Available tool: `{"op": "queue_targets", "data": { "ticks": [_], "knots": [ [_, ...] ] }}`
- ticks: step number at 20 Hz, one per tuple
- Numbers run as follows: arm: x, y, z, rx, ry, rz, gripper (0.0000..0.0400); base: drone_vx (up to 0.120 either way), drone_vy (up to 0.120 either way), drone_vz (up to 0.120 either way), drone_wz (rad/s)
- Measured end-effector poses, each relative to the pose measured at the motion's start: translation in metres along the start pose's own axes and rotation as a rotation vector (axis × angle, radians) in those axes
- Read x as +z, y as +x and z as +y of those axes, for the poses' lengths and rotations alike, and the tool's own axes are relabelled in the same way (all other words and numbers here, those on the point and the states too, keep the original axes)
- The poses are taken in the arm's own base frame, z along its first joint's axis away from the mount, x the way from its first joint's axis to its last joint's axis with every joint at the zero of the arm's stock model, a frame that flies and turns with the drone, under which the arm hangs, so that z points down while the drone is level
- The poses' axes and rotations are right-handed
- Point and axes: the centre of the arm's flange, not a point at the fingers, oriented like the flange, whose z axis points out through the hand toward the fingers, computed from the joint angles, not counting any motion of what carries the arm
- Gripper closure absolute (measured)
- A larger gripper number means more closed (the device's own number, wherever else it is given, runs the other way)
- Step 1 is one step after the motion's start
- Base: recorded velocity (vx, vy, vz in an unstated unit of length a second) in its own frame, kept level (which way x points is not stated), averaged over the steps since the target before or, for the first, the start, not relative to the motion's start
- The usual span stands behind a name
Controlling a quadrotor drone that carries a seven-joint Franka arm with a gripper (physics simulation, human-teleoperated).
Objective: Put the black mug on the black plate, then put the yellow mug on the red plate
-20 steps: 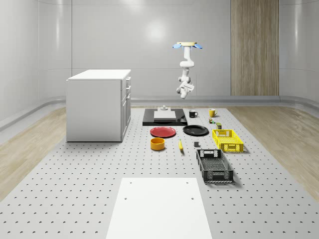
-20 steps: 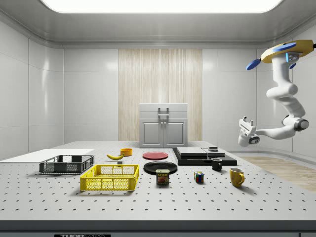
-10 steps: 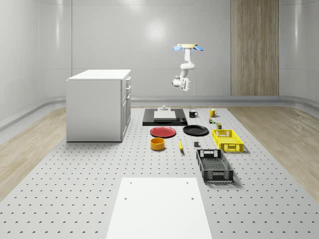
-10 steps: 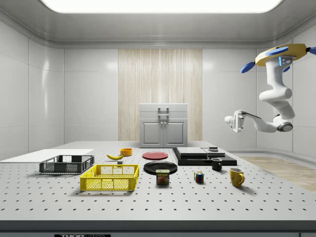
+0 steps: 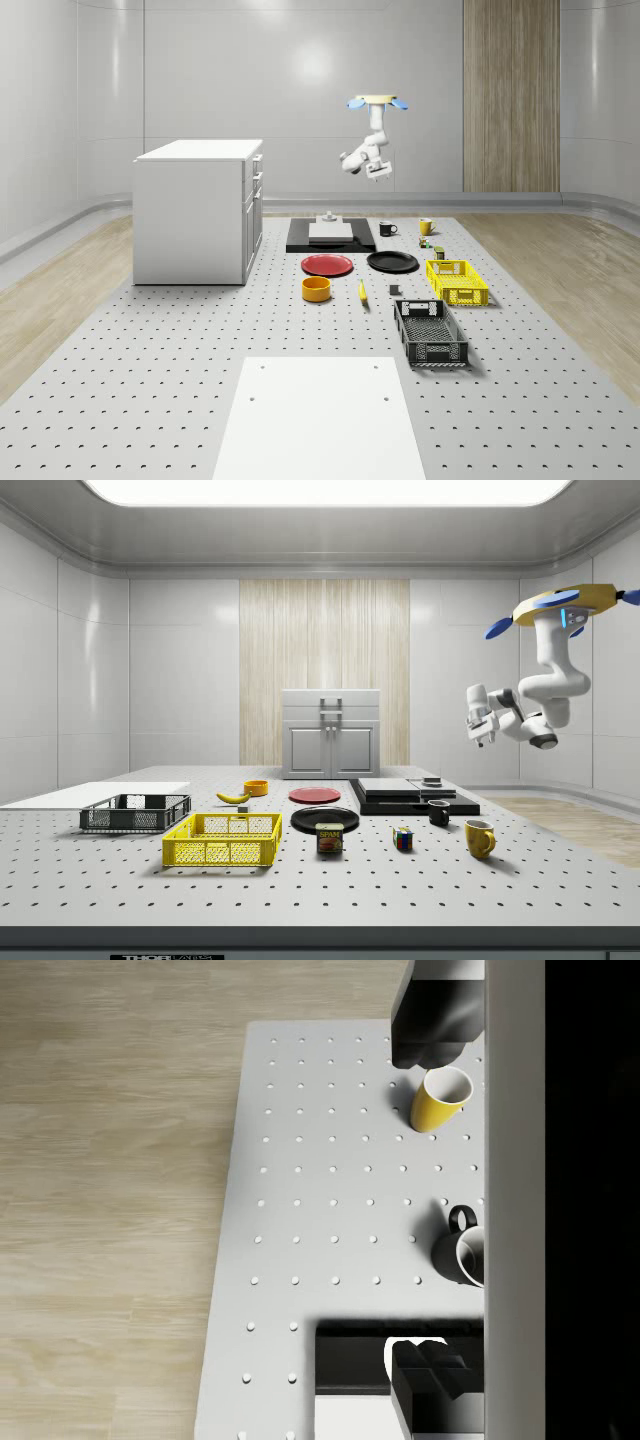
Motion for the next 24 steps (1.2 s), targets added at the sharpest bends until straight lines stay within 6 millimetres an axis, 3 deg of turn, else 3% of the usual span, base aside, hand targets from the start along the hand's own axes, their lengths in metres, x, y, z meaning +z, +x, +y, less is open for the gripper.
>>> {"op": "queue_targets", "data": {
  "ticks": [8,12,17,24],
  "knots": [
    [0.001,-0.013,-0.012,-0.004,-0.123,0.129,0.0,0.12,0.0,-0.12,0.0],
    [0.001,-0.015,-0.014,-0.005,-0.142,0.15,0.0,0.01,0.0,-0.12,0.0],
    [0.002,-0.016,-0.015,-0.005,-0.153,0.162,0.0,0.016,-0.08,-0.12,0.0],
    [0.002,-0.016,-0.016,-0.005,-0.158,0.167,0.0,0.12,0.0,-0.006,0.0]
  ]
}}
